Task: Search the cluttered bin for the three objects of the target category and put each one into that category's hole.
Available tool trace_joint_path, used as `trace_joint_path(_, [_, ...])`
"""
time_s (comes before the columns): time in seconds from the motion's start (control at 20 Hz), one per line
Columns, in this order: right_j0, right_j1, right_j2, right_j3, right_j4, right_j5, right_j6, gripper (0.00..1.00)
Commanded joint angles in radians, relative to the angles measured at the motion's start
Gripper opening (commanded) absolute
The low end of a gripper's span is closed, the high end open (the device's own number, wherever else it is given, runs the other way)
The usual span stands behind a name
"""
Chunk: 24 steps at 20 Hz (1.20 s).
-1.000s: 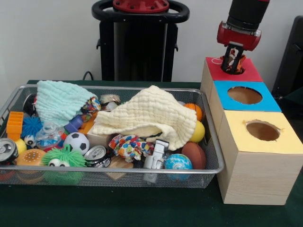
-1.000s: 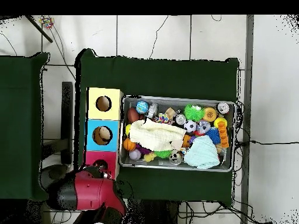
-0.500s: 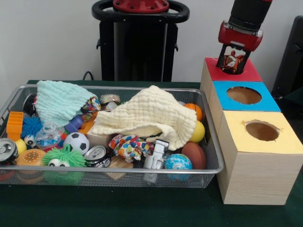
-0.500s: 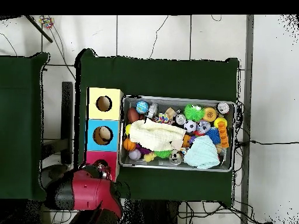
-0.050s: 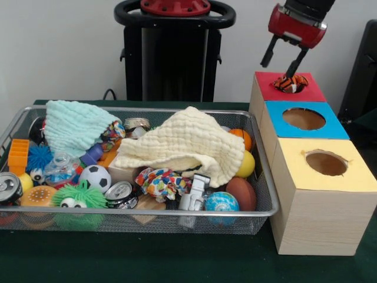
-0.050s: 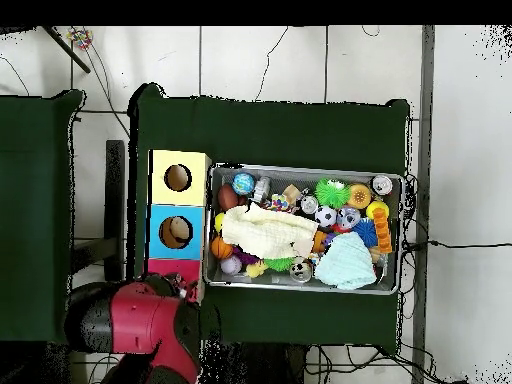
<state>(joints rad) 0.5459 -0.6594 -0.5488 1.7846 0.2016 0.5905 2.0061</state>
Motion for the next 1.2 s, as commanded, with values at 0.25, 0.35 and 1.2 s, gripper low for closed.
trace_joint_path(0.25, [-0.09, -0.006, -0.019, -0.187, -0.088, 0.055, 0.084, 1.0])
trace_joint_path(0.35, [-0.117, -0.002, 0.014, -0.185, -0.085, 0.05, 0.074, 1.0])
trace_joint_path(1.2, [-0.224, 0.016, 0.237, -0.048, -0.026, -0.079, 0.12, 1.0])
